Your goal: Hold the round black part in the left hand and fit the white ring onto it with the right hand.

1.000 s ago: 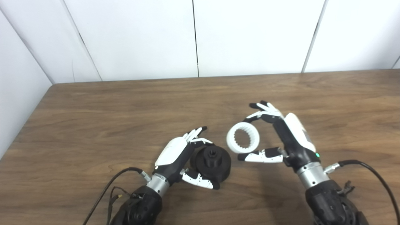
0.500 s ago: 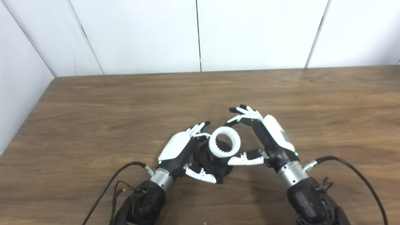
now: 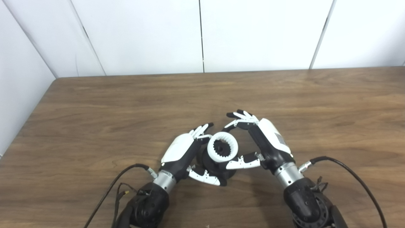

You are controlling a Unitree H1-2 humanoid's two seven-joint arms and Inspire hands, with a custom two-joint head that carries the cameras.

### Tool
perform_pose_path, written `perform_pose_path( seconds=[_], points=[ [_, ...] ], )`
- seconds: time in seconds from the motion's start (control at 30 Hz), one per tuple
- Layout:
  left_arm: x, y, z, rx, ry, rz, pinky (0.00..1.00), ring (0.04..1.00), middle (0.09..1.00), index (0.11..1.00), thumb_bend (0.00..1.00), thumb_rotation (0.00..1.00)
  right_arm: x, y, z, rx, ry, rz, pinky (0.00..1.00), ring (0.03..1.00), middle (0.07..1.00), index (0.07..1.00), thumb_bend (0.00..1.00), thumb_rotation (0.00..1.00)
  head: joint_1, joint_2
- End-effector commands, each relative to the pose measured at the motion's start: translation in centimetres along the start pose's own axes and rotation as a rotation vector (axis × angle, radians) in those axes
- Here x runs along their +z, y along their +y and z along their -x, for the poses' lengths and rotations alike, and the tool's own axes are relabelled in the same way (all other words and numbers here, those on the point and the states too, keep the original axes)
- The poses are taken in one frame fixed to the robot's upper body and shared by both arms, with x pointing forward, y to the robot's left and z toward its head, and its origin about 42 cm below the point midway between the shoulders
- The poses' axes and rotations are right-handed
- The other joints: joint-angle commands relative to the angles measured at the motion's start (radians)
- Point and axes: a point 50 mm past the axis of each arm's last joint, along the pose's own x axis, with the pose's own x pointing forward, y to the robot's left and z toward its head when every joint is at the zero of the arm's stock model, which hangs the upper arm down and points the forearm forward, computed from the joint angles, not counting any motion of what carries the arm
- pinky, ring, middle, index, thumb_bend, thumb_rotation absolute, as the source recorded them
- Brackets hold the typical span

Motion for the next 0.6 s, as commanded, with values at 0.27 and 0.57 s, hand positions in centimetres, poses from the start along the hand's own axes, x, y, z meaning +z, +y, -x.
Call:
perform_pose_path(
  seconds=[0.27,0.57],
  points=[
    [0.6,0.6,0.0,0.006,-0.03,-0.024,1.0,1.0,1.0,0.637,0.99,0.3,0.8,-0.5,-1.3,-0.014,-0.06,0.015,1.0,0.964,0.882,0.489,0.52,0.15,0.006,0.009],
    [0.8,0.7,-0.1,0.007,-0.027,-0.017,1.0,1.0,1.0,0.635,1.0,0.3,0.0,0.4,-1.4,0.016,-0.047,0.02,1.0,0.952,0.878,0.488,0.52,0.15,0.01,0.016]
  ],
)
